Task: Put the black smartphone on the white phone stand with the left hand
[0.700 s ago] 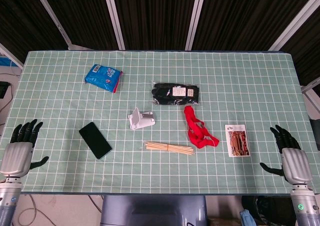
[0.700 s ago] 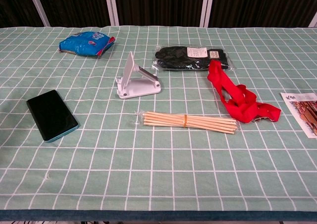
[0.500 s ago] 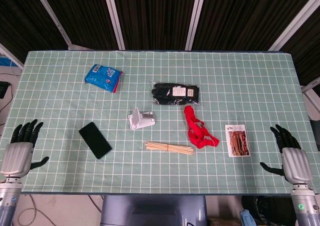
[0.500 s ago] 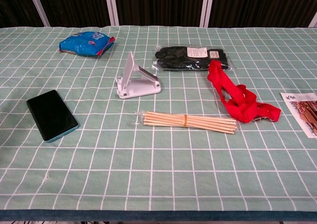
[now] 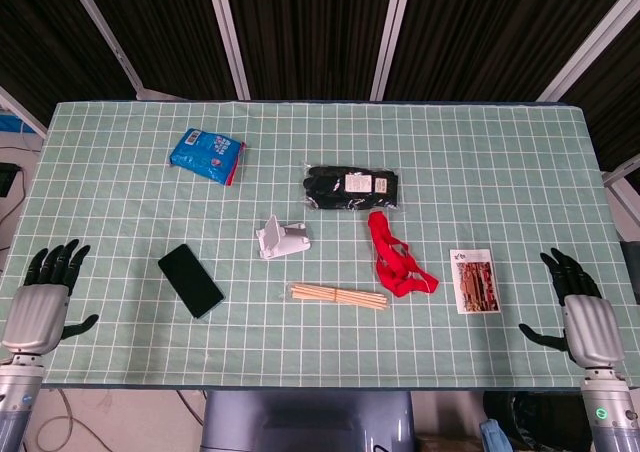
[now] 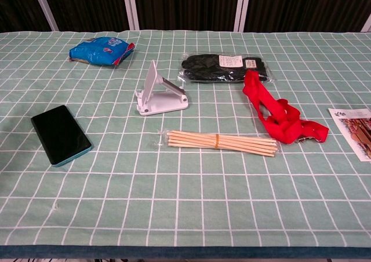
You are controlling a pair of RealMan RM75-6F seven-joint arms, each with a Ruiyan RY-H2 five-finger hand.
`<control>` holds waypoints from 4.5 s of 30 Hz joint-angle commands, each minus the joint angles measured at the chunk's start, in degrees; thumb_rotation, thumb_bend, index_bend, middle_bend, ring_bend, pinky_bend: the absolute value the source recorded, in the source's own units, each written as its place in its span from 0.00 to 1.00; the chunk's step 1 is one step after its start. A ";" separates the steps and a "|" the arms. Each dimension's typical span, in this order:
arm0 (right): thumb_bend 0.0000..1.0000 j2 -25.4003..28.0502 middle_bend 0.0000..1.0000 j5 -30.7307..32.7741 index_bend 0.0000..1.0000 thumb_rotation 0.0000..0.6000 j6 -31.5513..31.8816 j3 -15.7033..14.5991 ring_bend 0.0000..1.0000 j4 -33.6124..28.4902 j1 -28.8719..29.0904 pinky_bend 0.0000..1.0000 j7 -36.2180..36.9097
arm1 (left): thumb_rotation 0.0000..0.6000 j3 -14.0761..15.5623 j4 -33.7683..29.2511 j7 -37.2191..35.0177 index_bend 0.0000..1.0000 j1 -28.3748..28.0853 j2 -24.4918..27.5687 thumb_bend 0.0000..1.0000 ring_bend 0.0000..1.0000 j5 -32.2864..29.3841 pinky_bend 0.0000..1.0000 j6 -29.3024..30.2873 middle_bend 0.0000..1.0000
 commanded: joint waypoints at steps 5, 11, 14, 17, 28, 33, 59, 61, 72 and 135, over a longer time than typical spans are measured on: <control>0.10 0.04 0.00 1.16 0.00 1.00 -1.66 0.36 0.00 -0.30 0.68 0.15 0.52 | 1.00 0.33 -1.22 3.59 0.00 -2.32 1.04 0.06 0.00 0.71 0.00 -3.58 0.00; 0.10 0.24 0.00 1.75 0.00 1.00 -2.43 0.55 0.00 -0.75 0.99 0.15 0.99 | 1.00 -0.53 -4.42 8.36 0.00 -6.83 2.61 0.08 0.00 -1.34 0.00 -10.86 0.00; 0.10 0.42 0.00 2.23 0.00 1.00 -2.76 0.65 0.00 -0.99 1.01 0.15 1.42 | 1.00 -1.38 -6.04 10.45 0.00 -9.65 3.34 0.09 0.00 -3.11 0.00 -15.24 0.00; 0.11 0.59 0.00 2.67 0.00 1.00 -3.15 0.75 0.00 -1.24 1.10 0.15 1.74 | 1.00 -2.00 -6.93 13.35 0.00 -12.56 4.14 0.10 0.00 -4.84 0.00 -19.57 0.00; 0.11 1.37 0.00 4.31 0.00 1.00 -4.67 1.13 0.00 -2.08 1.47 0.15 2.83 | 1.00 -2.35 -6.00 24.95 0.15 -23.95 4.10 0.15 0.00 -16.49 0.00 -34.48 0.09; 0.11 1.47 0.00 4.61 0.00 1.00 -4.84 1.19 0.00 -2.18 1.49 0.15 3.08 | 1.00 -1.58 -5.13 27.04 0.16 -26.68 3.07 0.15 0.00 -19.06 0.00 -36.34 0.12; 0.11 1.74 0.00 5.08 0.00 1.00 -4.98 1.30 0.00 -2.45 1.49 0.15 3.69 | 1.00 3.77 -1.13 28.32 0.20 -33.26 -2.13 0.15 0.00 -23.29 0.00 -36.94 0.16; 0.11 1.76 0.00 5.18 0.00 1.00 -5.04 1.31 0.00 -2.53 1.49 0.15 3.74 | 1.00 3.99 -0.84 28.08 0.20 -33.58 -2.45 0.15 0.00 -23.37 0.00 -36.99 0.16; 0.11 1.79 0.00 5.29 0.00 1.00 -5.02 1.32 0.00 -2.62 1.46 0.15 3.72 | 1.00 5.12 0.45 26.43 0.20 -34.68 -4.02 0.15 0.00 -23.13 0.00 -36.80 0.16; 0.12 2.07 0.00 5.05 0.00 1.00 -4.60 1.37 0.00 -2.87 1.05 0.15 5.36 | 1.00 2.07 0.58 17.17 0.60 -33.98 -4.07 0.47 0.12 -18.15 0.00 -28.36 0.63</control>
